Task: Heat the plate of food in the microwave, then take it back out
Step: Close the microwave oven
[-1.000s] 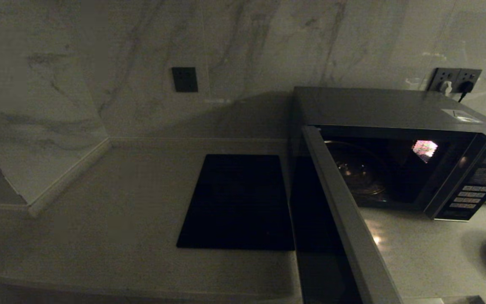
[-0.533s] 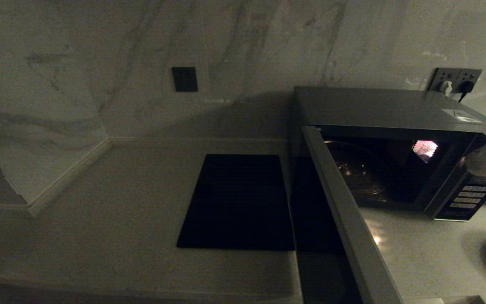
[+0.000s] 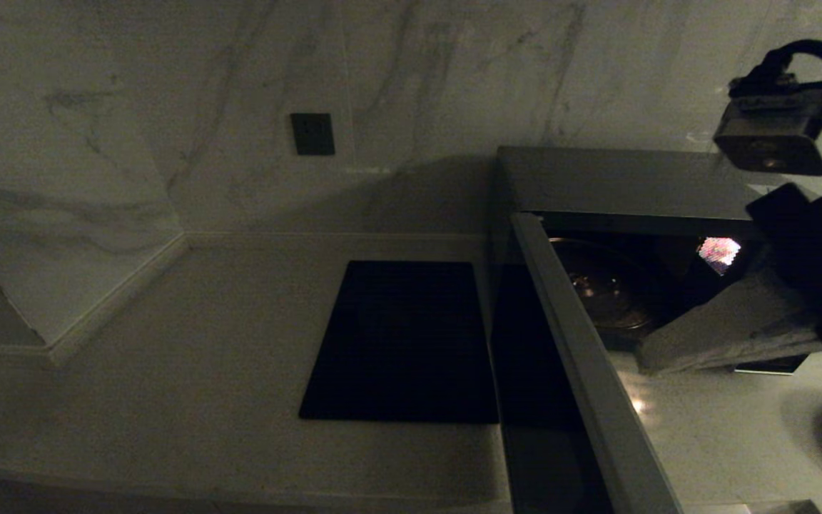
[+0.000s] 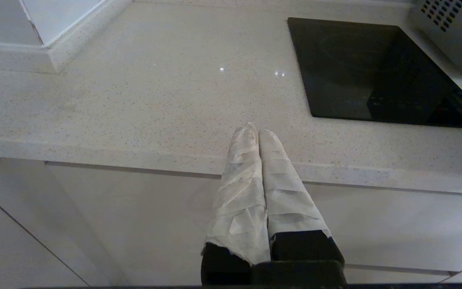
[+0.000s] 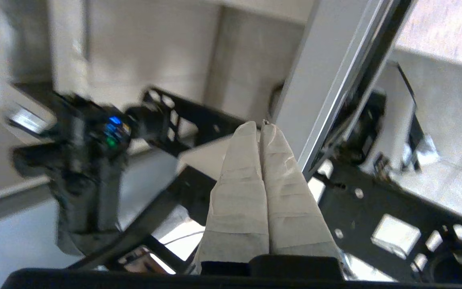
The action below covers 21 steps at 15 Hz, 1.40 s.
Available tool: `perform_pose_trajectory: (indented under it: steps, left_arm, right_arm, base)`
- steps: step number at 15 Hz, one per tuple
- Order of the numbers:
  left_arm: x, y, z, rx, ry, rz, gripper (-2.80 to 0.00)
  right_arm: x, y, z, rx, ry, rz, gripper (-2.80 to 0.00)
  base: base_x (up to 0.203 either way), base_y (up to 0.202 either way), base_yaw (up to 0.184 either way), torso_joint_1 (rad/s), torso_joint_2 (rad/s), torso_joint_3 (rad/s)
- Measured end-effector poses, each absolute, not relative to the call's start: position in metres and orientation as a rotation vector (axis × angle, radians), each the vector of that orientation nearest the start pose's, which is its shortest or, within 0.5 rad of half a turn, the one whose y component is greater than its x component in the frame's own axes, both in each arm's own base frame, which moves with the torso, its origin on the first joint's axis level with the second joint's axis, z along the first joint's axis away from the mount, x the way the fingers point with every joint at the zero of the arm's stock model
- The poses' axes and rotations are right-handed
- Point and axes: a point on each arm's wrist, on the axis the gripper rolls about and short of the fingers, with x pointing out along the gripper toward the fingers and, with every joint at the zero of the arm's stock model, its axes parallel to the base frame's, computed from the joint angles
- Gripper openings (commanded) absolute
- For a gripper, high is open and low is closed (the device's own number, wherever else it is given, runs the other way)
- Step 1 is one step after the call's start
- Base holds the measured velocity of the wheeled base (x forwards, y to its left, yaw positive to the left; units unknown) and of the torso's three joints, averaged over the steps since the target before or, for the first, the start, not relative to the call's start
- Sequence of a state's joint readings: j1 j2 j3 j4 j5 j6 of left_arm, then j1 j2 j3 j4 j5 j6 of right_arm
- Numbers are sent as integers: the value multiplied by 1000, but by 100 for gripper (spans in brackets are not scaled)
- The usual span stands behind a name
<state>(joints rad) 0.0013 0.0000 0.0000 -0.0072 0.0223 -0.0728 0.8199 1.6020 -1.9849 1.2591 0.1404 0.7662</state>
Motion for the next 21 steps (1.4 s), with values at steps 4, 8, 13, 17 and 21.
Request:
perform_pose_trajectory:
  steps: [4, 8, 13, 17, 21]
  left_arm:
    - [-23, 0, 76, -73, -8, 24, -280]
    - [-23, 0, 76, -73, -8, 24, -280]
    - [-23, 0, 76, -73, -8, 24, -280]
    - [-23, 0, 76, -73, -8, 24, -280]
    - [-23, 0, 76, -73, -8, 24, -280]
  right_arm:
    - [139, 173, 342, 280, 1235, 503, -280]
    - [139, 190, 330, 220, 1302, 501, -280]
    - [141, 199, 323, 192, 1337, 492, -280]
    - [140, 199, 320, 189, 1363, 460, -280]
    - [141, 182, 325, 219, 1358, 387, -280]
  base:
    - [0, 0, 0, 0, 0, 0]
    - [0, 0, 0, 0, 0, 0]
    - [0, 0, 0, 0, 0, 0]
    - [0, 0, 0, 0, 0, 0]
    - [0, 0, 0, 0, 0, 0]
